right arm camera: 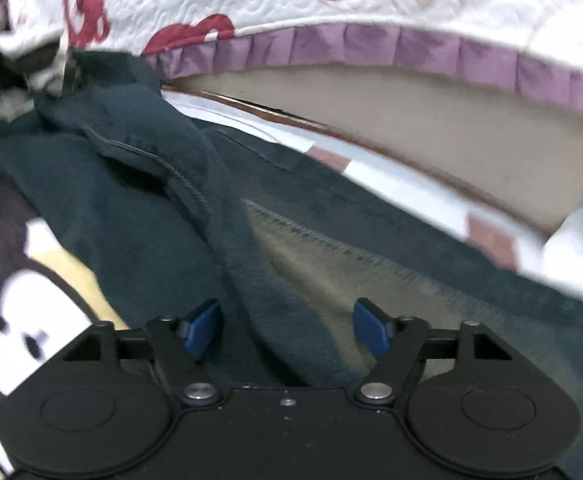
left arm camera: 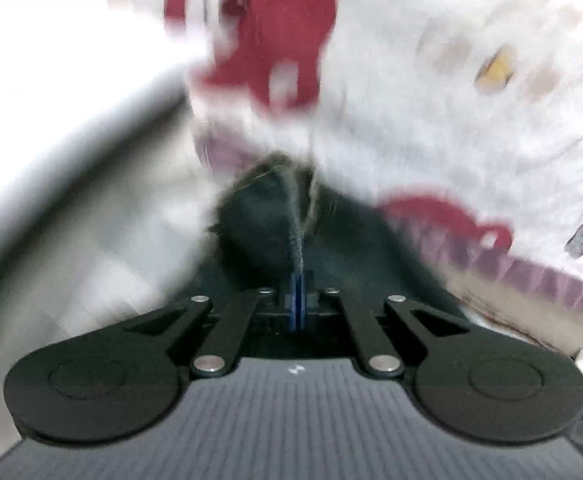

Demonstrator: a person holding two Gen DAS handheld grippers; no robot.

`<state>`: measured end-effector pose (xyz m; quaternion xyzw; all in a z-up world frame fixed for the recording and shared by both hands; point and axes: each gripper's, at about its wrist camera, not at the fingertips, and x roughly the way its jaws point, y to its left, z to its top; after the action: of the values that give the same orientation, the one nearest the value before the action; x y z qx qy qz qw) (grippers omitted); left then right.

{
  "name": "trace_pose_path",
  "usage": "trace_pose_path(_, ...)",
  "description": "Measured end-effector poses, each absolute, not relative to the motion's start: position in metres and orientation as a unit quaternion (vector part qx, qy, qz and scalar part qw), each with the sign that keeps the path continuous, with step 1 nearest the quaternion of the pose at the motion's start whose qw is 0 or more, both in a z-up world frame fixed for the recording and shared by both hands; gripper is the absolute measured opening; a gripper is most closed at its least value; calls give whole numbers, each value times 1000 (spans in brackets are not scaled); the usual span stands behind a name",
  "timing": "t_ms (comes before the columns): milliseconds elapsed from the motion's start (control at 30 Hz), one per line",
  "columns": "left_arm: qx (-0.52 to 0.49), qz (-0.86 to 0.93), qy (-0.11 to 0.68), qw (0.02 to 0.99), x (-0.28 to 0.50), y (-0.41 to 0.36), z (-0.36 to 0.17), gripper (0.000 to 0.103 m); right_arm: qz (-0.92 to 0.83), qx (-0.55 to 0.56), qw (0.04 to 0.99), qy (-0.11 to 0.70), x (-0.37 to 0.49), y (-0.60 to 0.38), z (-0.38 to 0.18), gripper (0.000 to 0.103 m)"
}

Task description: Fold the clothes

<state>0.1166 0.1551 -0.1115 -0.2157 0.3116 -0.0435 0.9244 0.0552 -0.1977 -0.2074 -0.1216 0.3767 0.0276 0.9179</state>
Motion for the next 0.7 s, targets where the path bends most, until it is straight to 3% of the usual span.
trace_pose_path(100,-255,-24,344,903,106,165,-127,2,-5,-187,905,383,44,-206,-207,77)
trace_pose_path(233,-183,22,414,891,117,151,-160,2,-62,-189,899,390,20,-231,-213,77)
trace_pose_path(333,-179,18,381,907,107,146,-138,2,-103,-178,900,385,7,-249,-217,74)
trace_pose_path(367,-177,16,369,912,102,145,-131,2,-112,-191,897,382,4,-251,-215,65)
trace_pose_path(400,-175,15,357,917,97,143,-123,2,-121,-211,894,377,2,-251,-212,36)
trace_pose_path(433,-170,16,353,920,93,141,-119,2,-125,-225,895,365,-1,-251,-204,30)
trace_pose_path(567,-175,28,409,895,95,142,-144,2,-163,-213,909,318,-19,-258,-177,35)
trace_pose_path(700,-212,27,425,880,97,154,-158,2,-179,-146,897,378,-23,-288,-206,38)
